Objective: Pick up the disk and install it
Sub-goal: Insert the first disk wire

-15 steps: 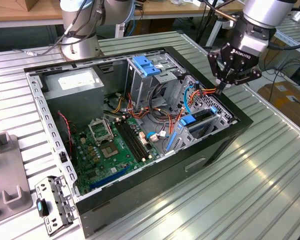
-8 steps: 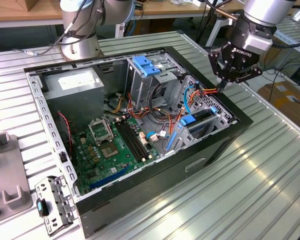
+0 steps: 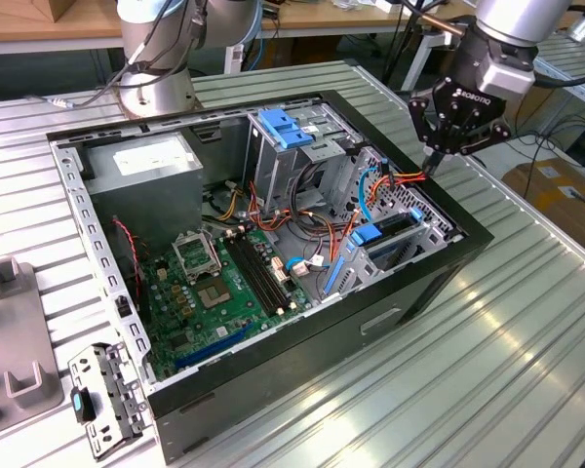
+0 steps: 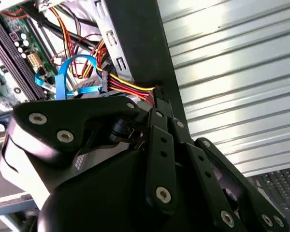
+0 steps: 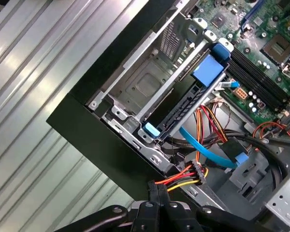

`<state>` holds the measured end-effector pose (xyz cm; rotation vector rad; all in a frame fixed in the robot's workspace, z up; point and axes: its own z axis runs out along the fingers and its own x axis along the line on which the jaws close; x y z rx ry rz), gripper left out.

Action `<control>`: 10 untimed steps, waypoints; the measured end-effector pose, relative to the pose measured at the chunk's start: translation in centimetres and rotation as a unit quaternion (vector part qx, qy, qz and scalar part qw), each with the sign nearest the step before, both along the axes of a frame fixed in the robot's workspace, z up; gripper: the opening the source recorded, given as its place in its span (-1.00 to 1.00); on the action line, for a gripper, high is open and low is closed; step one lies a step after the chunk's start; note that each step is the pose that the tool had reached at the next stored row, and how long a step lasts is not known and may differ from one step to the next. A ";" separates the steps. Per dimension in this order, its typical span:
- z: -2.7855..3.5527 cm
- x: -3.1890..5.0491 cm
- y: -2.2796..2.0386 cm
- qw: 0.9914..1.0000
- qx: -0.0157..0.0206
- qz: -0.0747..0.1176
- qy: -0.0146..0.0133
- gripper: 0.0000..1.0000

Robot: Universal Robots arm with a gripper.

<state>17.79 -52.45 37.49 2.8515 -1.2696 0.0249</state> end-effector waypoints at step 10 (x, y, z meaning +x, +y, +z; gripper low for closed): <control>-0.30 0.00 0.00 0.995 0.000 0.103 0.000 -0.52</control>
